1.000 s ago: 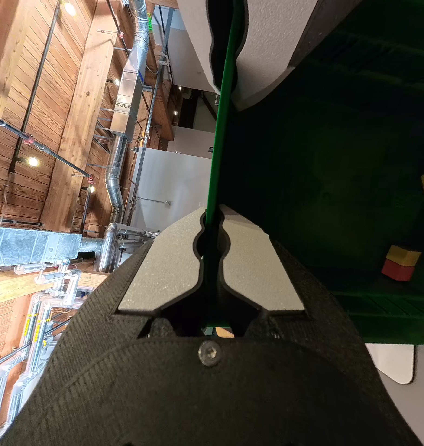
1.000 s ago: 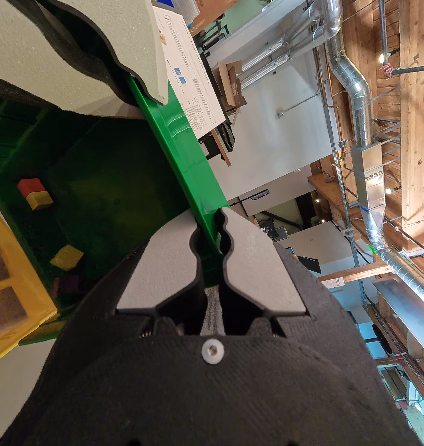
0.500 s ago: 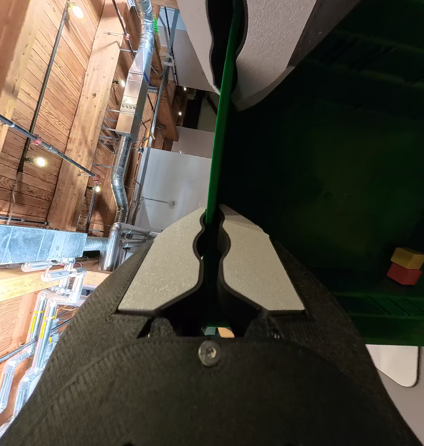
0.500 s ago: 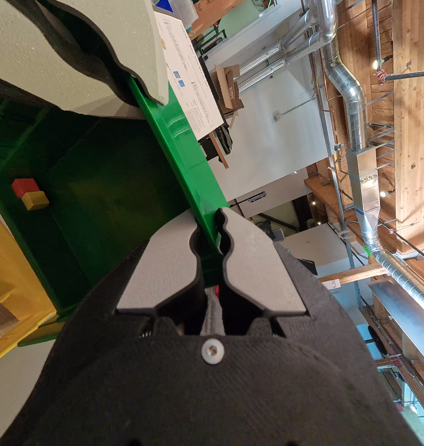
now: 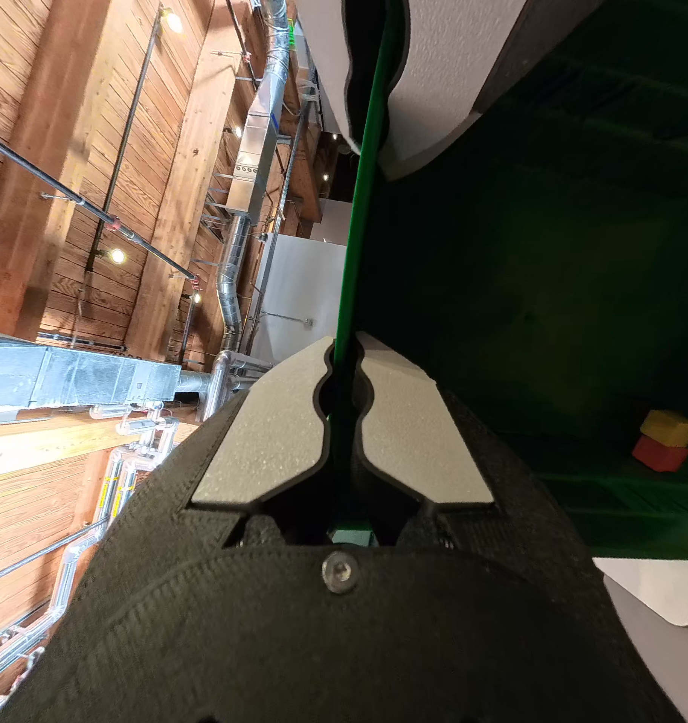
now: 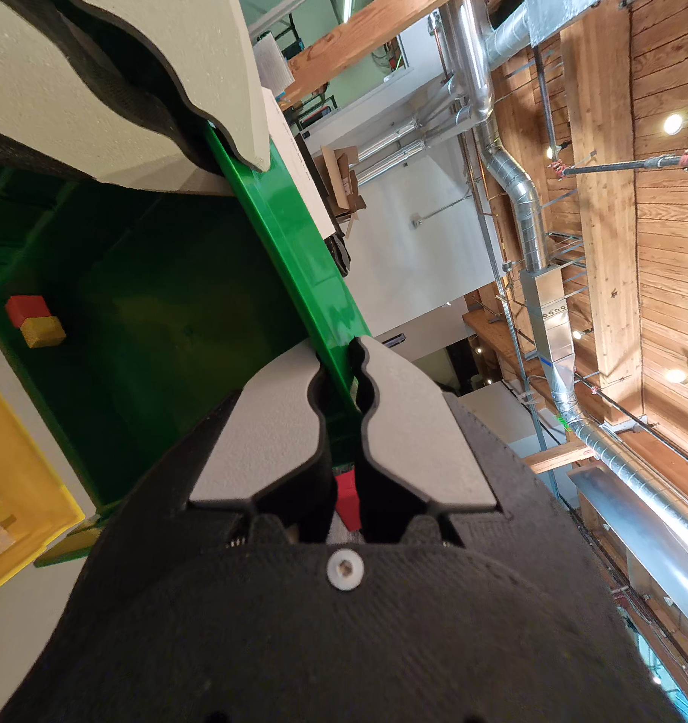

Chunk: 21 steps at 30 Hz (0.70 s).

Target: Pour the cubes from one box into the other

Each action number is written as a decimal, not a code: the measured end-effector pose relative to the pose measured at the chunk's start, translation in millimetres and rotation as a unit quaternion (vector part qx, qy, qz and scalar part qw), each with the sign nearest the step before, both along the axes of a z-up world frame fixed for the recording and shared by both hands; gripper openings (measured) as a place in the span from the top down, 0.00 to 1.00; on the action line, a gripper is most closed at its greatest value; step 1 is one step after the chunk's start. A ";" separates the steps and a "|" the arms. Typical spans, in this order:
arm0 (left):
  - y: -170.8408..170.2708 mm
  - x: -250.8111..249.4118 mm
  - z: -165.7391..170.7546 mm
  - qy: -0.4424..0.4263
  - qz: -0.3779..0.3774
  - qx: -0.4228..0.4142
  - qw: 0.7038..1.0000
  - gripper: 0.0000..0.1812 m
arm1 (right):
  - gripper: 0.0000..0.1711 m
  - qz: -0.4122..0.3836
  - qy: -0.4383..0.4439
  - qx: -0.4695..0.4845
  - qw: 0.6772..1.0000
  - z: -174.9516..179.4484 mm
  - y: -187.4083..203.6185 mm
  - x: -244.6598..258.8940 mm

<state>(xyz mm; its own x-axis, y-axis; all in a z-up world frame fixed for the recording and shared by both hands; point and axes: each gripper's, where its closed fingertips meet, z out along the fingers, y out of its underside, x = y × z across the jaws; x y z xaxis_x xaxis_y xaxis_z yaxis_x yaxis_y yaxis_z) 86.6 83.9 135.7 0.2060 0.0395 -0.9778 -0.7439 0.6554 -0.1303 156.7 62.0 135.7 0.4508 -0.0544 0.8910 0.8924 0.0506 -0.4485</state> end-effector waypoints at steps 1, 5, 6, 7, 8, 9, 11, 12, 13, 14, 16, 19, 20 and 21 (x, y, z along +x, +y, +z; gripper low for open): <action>-1.2 -0.1 0.1 0.000 0.000 0.001 1.000 0.98 | 0.97 -0.001 0.000 0.000 1.000 -0.2 -1.2 -0.3; -2.7 -0.5 -3.2 -0.002 -0.003 -0.002 1.000 0.98 | 0.97 -0.002 -0.005 0.000 1.000 -2.9 -2.8 -0.9; -3.2 -0.6 -3.2 -0.004 -0.003 0.000 1.000 0.98 | 0.97 -0.002 -0.005 0.002 1.000 -2.8 -3.3 -0.9; -4.1 -0.6 -2.9 -0.005 -0.003 0.001 1.000 0.98 | 0.97 0.000 -0.005 0.005 1.000 -2.2 -4.0 -0.9; -5.1 -0.7 -2.2 -0.005 -0.001 0.005 1.000 0.98 | 0.97 0.002 -0.005 0.007 1.000 -1.6 -4.6 -0.8; -5.6 -0.5 -1.6 -0.005 0.000 0.006 1.000 0.98 | 0.97 0.003 -0.005 0.008 1.000 -1.4 -4.9 -0.7; -5.9 -0.5 -0.8 -0.004 0.001 0.006 1.000 0.98 | 0.97 0.002 -0.005 0.008 1.000 -0.9 -5.0 -0.5; -5.7 -0.2 -0.9 -0.004 0.001 0.004 1.000 0.98 | 0.97 0.003 -0.005 0.008 1.000 -0.7 -4.7 -0.2; -5.5 0.0 -0.8 -0.004 0.001 0.004 1.000 0.98 | 0.98 0.003 -0.005 0.008 1.000 -0.6 -4.4 0.0; -5.3 0.2 -0.7 -0.004 0.001 0.005 1.000 0.98 | 0.98 0.003 -0.005 0.008 1.000 -0.5 -4.4 0.3; -6.0 0.6 0.1 -0.005 0.001 0.005 1.000 0.98 | 0.98 0.003 -0.006 0.009 1.000 0.6 -5.2 0.8; -7.2 1.2 2.1 -0.006 0.000 0.008 1.000 0.98 | 0.98 0.002 -0.007 0.011 1.000 2.6 -6.5 1.5; -7.7 1.2 3.0 -0.007 -0.001 0.006 1.000 0.98 | 0.98 0.002 -0.007 0.011 1.000 3.9 -7.0 1.5; -8.1 1.1 4.3 -0.006 -0.001 0.004 1.000 0.98 | 0.98 0.002 -0.008 0.010 1.000 5.4 -7.5 1.4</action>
<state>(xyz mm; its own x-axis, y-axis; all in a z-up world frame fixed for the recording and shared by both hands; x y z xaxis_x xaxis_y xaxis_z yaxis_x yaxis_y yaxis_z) 87.7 75.9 140.0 0.2183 0.0469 -0.9748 -0.7407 0.6583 -0.1342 158.1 54.4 141.1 0.4368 -0.0711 0.8968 0.8992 0.0631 -0.4330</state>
